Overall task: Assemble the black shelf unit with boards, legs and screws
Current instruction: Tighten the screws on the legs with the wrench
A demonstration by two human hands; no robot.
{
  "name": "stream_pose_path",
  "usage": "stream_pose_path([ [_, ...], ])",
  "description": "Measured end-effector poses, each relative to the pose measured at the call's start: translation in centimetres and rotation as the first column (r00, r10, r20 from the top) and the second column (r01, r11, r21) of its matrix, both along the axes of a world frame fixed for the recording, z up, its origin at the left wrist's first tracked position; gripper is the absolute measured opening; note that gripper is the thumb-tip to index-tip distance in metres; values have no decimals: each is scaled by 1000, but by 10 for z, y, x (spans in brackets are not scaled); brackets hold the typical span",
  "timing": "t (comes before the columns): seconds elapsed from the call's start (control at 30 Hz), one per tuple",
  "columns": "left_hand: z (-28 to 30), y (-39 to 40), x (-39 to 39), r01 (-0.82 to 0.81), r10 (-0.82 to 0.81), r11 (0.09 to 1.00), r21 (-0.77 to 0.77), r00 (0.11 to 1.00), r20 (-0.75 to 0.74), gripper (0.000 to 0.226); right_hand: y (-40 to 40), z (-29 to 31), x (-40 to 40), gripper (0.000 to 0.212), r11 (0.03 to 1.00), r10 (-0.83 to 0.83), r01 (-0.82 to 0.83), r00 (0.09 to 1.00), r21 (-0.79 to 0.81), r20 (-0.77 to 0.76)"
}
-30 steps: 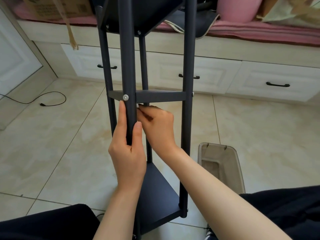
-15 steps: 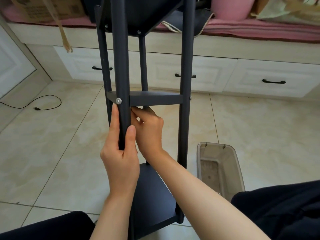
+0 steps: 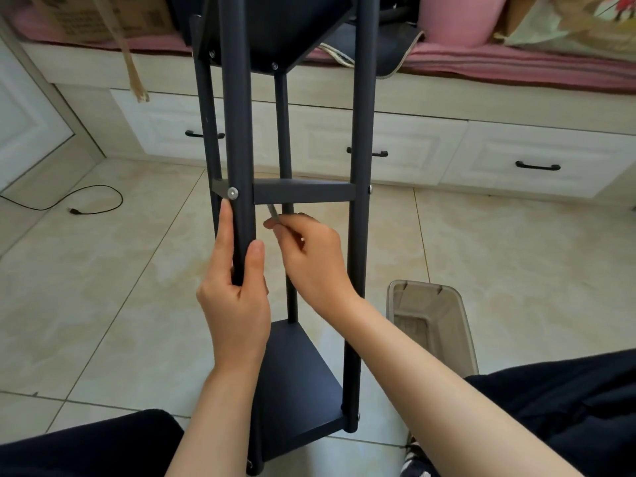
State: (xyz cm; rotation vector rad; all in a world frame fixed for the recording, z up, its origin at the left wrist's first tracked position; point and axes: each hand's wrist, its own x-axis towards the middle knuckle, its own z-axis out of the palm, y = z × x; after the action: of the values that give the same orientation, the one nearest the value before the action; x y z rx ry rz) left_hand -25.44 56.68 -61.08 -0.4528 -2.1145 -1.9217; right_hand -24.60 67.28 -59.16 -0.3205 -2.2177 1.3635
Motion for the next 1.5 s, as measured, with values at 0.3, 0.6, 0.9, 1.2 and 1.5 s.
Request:
stream_pose_path([
  [0.3, 1, -2, 4, -1, 1, 1000, -19, 1000, 2, 52, -6, 21, 0, 23, 997, 15, -25, 991, 75, 135],
  [0.6, 0, -1, 2, -3, 3, 1000, -12, 999, -32, 52, -4, 14, -11, 22, 992, -75, 66, 993, 112, 87],
  [0.9, -3, -5, -4, -10, 10, 1000, -4, 1000, -22, 53, -15, -7, -29, 12, 989, -95, 107, 988, 104, -118],
  [1.2, -6, -5, -7, -21, 22, 999, 32, 1000, -5, 54, -20, -14, -54, 6, 986, -67, 95, 978, 135, -196],
  [1.5, -5, -6, -7, -4, 3, 999, 37, 1000, 13, 52, -21, -18, -51, 12, 994, -6, 19, 993, 109, -120],
])
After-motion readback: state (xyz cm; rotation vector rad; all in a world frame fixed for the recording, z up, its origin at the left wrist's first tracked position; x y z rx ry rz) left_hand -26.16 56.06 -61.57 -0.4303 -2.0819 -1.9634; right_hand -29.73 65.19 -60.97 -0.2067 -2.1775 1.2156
